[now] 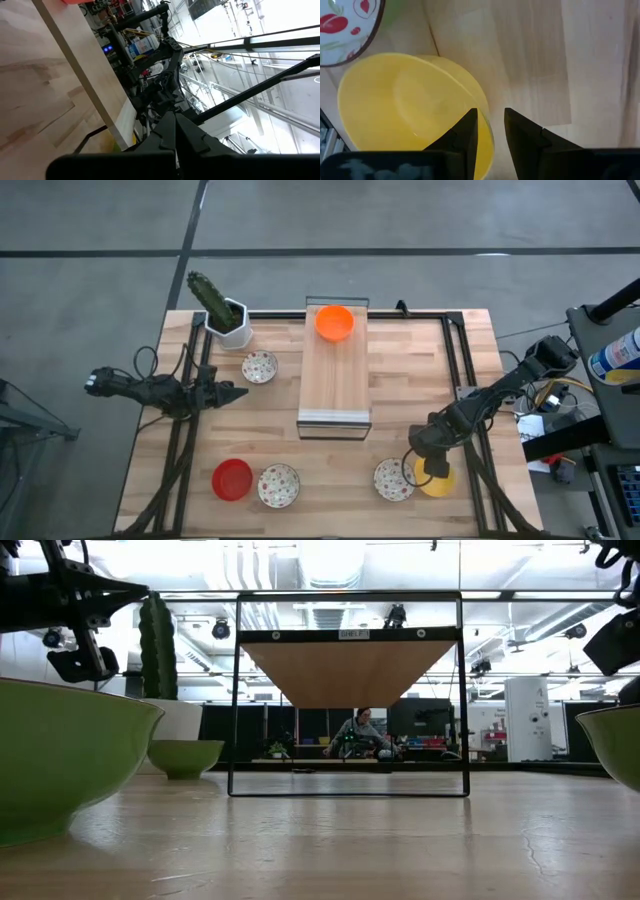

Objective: Pick & Place Mini bowls
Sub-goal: Stack the yellow bowl on the light orange bowl on the shelf

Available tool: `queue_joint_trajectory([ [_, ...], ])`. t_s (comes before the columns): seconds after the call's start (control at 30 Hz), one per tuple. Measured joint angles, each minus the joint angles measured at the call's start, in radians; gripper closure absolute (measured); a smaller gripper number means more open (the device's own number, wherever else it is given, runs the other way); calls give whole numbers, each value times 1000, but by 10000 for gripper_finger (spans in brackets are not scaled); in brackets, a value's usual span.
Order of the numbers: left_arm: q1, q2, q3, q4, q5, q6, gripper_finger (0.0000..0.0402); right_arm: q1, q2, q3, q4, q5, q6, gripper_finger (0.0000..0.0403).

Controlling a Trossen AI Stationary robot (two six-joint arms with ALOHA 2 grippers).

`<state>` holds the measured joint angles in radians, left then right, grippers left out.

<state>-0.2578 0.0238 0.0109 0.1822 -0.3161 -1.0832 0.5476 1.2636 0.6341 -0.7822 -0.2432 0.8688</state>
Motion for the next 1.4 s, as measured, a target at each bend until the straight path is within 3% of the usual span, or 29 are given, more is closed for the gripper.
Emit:
queue_joint_trajectory([
  [0.17,0,0,0,0,0,-1,401,0,1,-6,28,-20,16,327],
  [0.43,0,0,0,0,0,-1,401,0,0,-6,34,-28,72,390],
  [0.77,0,0,0,0,0,5,401,0,0,-6,31,-34,150,394],
  [1.13,0,0,0,0,0,7,401,0,-12,-6,21,-157,161,394],
  [1.4,0,0,0,0,0,7,401,0,-108,-6,-34,-225,218,394],
])
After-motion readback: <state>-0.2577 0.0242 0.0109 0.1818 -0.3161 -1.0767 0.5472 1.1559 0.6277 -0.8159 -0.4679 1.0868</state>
